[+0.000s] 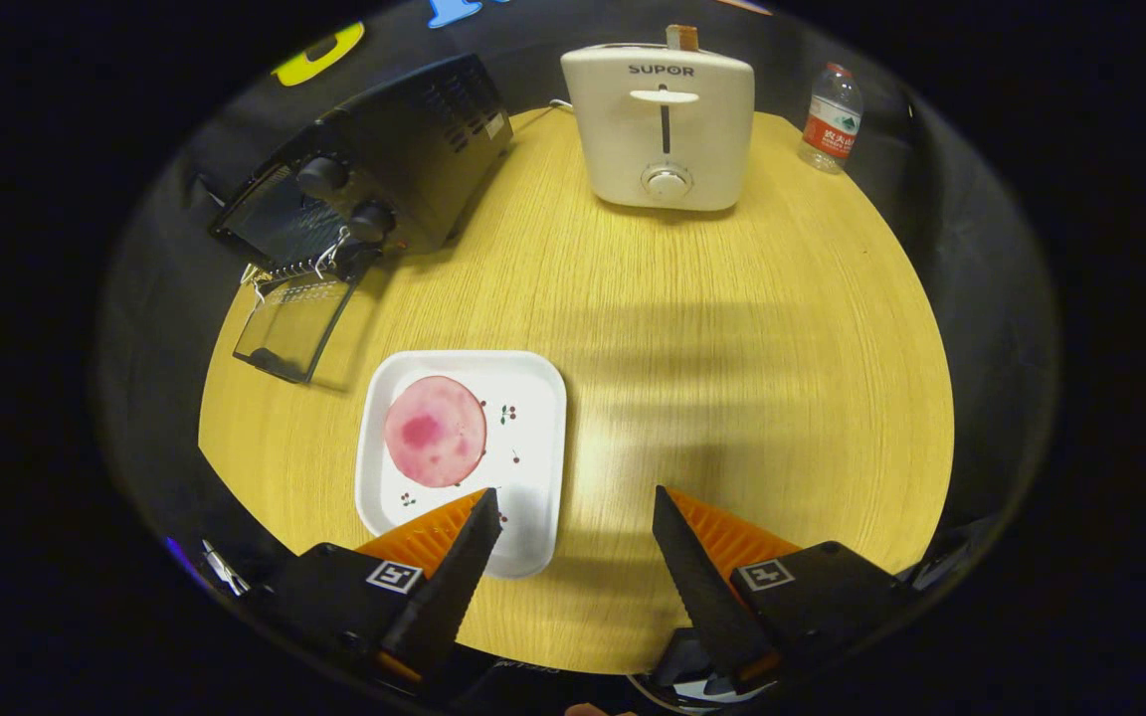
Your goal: Open the toaster oven, put the food inside, and close the toaster oven door.
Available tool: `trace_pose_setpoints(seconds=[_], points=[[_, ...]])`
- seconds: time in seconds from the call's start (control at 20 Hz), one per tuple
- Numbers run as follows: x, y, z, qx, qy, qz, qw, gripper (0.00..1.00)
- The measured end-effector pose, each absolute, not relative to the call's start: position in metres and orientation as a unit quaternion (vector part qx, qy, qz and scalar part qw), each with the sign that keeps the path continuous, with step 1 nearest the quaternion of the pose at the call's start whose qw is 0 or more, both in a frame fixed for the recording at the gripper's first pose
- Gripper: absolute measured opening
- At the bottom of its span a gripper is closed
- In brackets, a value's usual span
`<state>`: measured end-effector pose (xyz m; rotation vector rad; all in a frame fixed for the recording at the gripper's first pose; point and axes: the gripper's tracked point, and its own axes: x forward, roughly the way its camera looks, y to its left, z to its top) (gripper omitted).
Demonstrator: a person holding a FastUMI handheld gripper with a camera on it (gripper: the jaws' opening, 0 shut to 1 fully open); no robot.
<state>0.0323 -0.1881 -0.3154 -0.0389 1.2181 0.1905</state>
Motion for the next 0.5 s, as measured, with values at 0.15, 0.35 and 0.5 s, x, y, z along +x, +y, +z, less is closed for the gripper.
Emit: trace_pose_setpoints(seconds=[0.15,0.35,0.5], points=[[0.032,-0.187,-0.327,-0.034,0.595,0.071,0.8,0.98],[0.038,-0.188,-0.328,-0.038,0.603,0.046,0.796,0.95],[0.037,-0.185,-0.33,-0.048,0.61,0.043,0.79,0.85]])
